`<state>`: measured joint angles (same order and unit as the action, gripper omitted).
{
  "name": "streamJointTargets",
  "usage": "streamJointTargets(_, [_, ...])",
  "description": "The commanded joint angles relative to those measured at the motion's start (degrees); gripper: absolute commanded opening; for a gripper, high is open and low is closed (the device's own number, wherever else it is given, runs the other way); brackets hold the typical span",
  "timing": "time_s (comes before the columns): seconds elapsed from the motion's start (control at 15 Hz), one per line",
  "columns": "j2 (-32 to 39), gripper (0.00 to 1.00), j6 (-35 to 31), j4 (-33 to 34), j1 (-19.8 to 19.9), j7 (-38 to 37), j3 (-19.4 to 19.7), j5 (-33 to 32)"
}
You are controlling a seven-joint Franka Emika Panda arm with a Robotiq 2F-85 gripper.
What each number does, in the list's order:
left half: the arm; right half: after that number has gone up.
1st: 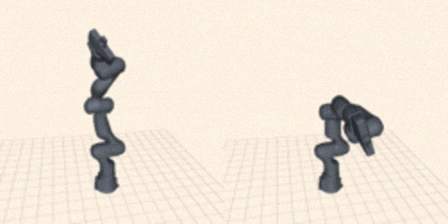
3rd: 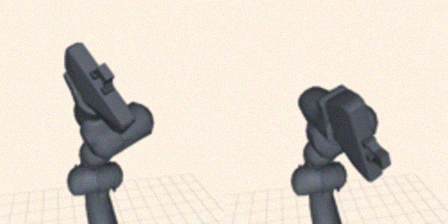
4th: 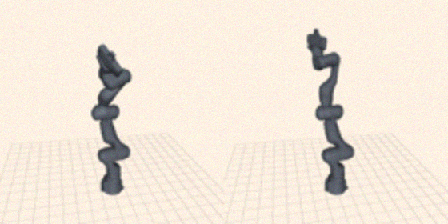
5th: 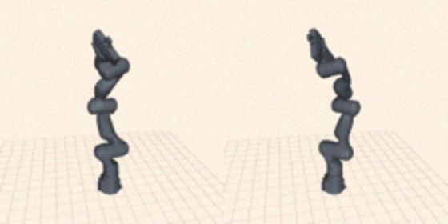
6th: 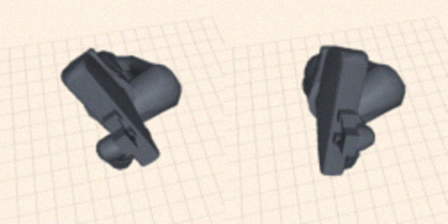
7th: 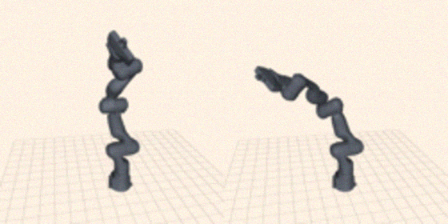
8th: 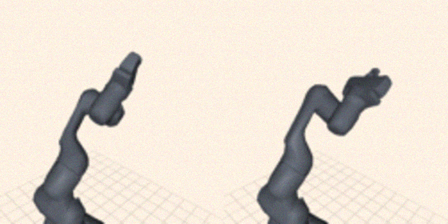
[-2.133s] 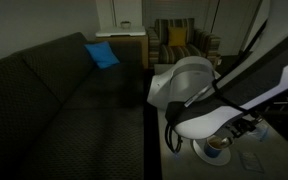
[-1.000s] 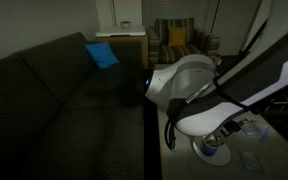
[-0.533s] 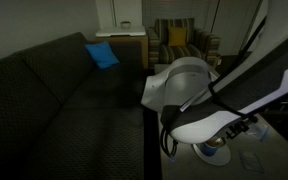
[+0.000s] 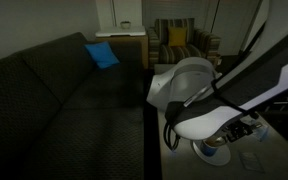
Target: Use the spoon to stir in the cup
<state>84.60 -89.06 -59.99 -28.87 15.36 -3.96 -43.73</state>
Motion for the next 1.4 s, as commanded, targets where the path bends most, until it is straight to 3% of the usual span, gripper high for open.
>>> streamJointTargets(0.0, [0.0,0.04,-6.8,-1.7,3.2,-3.0,-0.6,2.2])
streamJointTargets(0.27, [0.1,0.04,-13.9,-2.6,4.5,-4.1,0.1,4.0])
streamJointTargets(0.53, [0.1,0.04,-16.8,-2.8,4.5,-4.0,0.7,5.0])
streamJointTargets(0.87, [0.0,0.04,-15.3,-2.7,4.3,-3.0,0.9,5.3])
streamJointTargets(1.33, [0.0,0.04,-7.5,-1.4,3.1,-0.6,1.0,5.7])
